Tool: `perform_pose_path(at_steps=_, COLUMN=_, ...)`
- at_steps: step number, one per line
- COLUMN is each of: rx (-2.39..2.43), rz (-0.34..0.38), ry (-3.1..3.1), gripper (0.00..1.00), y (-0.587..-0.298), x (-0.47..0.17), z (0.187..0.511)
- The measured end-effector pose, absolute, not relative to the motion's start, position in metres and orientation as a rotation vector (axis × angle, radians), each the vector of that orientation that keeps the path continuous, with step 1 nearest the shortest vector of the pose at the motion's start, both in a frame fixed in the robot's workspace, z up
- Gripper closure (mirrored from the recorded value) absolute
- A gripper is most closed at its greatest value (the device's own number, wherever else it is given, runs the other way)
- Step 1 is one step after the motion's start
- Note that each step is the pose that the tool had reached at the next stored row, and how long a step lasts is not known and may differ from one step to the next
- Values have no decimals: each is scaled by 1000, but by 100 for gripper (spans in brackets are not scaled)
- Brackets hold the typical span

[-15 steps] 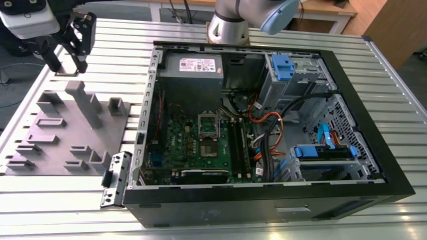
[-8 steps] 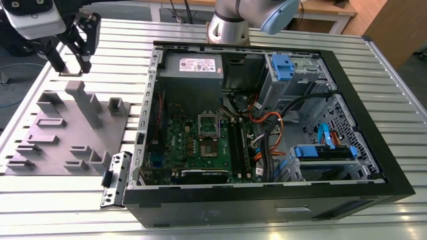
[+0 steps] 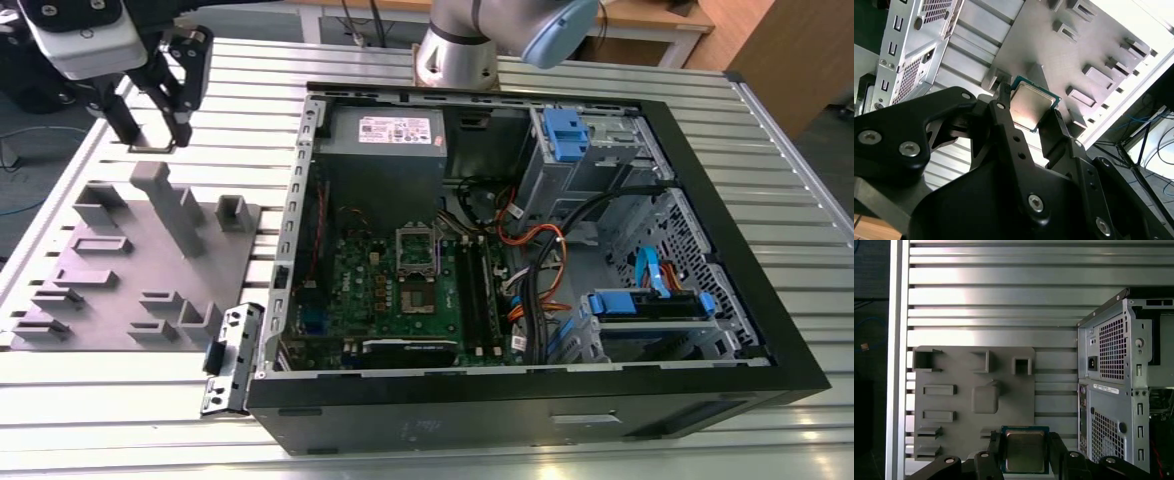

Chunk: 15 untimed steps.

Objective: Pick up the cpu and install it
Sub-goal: 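Pick up the cpu and move it towards the insertion slot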

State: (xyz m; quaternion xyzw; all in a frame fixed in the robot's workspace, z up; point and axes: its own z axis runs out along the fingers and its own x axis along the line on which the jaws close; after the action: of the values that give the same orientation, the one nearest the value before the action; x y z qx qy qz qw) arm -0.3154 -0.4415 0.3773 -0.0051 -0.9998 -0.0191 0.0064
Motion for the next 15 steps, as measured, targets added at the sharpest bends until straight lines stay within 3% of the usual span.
perform_pose_path(at_steps=15, rx=-16, rz=-60, ry=-3127, gripper=53, y=-441, x=-267, z=377)
